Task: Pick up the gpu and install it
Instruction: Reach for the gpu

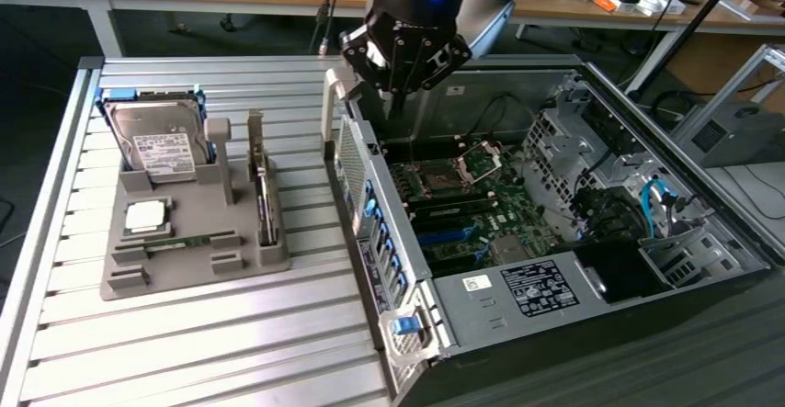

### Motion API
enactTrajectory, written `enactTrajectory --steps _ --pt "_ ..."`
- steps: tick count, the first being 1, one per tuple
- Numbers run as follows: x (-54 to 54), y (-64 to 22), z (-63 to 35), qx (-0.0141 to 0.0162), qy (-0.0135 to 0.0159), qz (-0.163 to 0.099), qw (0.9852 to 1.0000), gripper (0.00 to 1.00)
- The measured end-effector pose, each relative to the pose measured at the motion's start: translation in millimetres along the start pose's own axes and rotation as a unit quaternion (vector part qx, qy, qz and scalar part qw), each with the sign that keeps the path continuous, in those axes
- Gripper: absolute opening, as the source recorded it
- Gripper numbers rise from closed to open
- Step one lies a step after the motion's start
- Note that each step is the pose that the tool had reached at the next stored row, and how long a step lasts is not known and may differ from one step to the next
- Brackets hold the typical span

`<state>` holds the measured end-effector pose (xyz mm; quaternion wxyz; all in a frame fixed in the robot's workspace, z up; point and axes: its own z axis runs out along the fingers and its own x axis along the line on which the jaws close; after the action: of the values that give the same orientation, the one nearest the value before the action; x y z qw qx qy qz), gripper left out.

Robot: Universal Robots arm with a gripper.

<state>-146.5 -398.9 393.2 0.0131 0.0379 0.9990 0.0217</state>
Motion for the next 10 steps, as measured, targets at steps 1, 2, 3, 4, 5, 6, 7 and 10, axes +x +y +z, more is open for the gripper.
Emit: enactTrajectory --steps 1,2,3,4,5,6,7,10 --pt "0.1 0.0 0.0 0.0000 0.0000 0.000 1.0000 0.11" --pt "0.3 0.0 0.0 0.0000 0.0000 0.000 1.0000 0.11" --pt "0.5 0.0 0.0 0.0000 0.0000 0.000 1.0000 0.11" --pt "0.8 -0.1 0.0 0.0000 0.0000 0.000 1.0000 0.11" --pt "1.0 -0.1 0.0 0.0000 0.0000 0.000 1.0000 0.11" --pt "1.1 -0.1 0.0 0.0000 0.0000 0.000 1.0000 0.11" --pt "1.5 -0.1 0.0 0.0000 0.0000 0.000 1.0000 0.11" --pt "2.1 -0.2 -0.1 0.0000 0.0000 0.000 1.0000 0.11"
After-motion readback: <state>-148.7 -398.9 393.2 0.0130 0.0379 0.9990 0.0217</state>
